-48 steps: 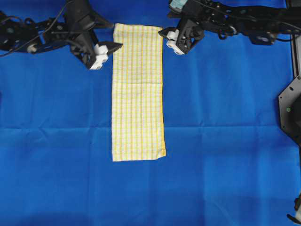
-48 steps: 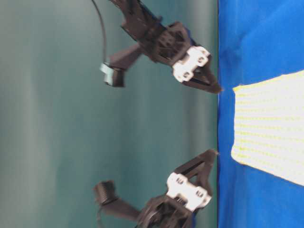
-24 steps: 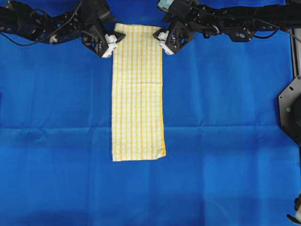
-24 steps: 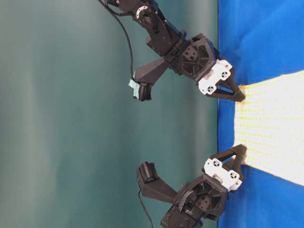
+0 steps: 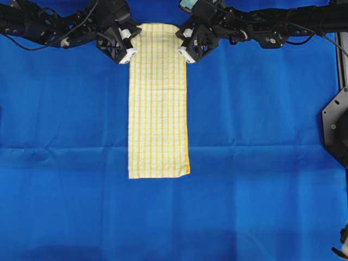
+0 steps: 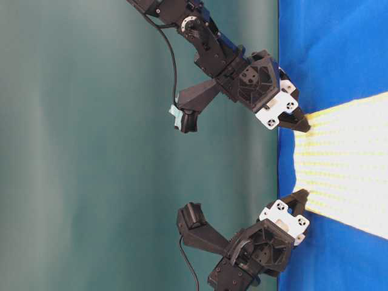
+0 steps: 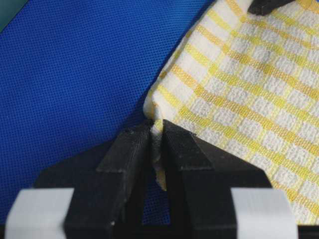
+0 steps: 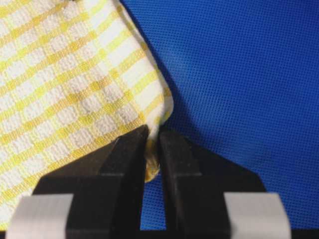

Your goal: Fold the yellow towel.

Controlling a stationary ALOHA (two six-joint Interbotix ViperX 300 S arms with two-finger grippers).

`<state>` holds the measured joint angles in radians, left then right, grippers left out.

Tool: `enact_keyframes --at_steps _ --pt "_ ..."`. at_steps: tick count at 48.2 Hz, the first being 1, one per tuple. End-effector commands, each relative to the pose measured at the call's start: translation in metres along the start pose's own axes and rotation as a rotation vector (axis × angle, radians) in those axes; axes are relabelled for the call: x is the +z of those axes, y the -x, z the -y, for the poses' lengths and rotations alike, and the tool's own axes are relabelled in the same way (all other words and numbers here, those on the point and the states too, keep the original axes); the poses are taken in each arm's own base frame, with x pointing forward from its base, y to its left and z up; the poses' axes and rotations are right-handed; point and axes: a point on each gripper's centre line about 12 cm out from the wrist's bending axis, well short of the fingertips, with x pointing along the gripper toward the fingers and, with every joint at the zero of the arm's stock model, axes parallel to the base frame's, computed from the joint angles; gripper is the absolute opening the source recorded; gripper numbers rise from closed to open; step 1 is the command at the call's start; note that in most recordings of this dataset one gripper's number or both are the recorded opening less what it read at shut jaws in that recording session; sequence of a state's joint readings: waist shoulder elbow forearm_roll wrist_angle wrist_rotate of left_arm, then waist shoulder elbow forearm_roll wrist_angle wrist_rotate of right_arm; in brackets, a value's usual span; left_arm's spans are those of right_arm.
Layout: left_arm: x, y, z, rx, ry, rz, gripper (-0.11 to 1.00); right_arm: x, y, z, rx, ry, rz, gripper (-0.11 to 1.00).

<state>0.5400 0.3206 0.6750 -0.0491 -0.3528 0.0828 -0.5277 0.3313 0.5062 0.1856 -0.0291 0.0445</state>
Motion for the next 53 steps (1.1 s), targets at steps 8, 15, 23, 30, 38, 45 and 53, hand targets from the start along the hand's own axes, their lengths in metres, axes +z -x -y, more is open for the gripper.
enact_keyframes --at_steps 8,15,23,30,38,45,53 --pt "0.018 0.007 0.003 -0.005 -0.005 0.049 0.05 0.013 0.013 0.000 0.005 -0.003 0.038 0.08" --pt "0.032 0.016 0.005 -0.009 -0.012 0.088 0.05 0.027 0.030 -0.003 0.015 -0.003 0.083 0.08" --pt "0.039 0.025 0.011 -0.022 -0.021 0.109 0.05 0.034 0.042 -0.004 0.021 -0.001 0.109 0.08" --pt "0.038 0.027 0.015 -0.029 -0.024 0.104 0.05 0.033 0.043 -0.004 0.021 -0.001 0.109 0.08" --pt "0.037 0.036 0.021 -0.044 -0.027 0.099 0.05 0.031 0.044 -0.009 0.030 0.007 0.107 0.08" --pt "0.037 0.048 0.037 -0.079 -0.050 0.094 0.05 0.024 0.056 -0.025 0.060 0.032 0.101 0.08" --pt "0.032 0.070 0.068 -0.153 -0.100 0.091 0.05 0.010 0.078 -0.055 0.123 0.075 0.102 0.08"
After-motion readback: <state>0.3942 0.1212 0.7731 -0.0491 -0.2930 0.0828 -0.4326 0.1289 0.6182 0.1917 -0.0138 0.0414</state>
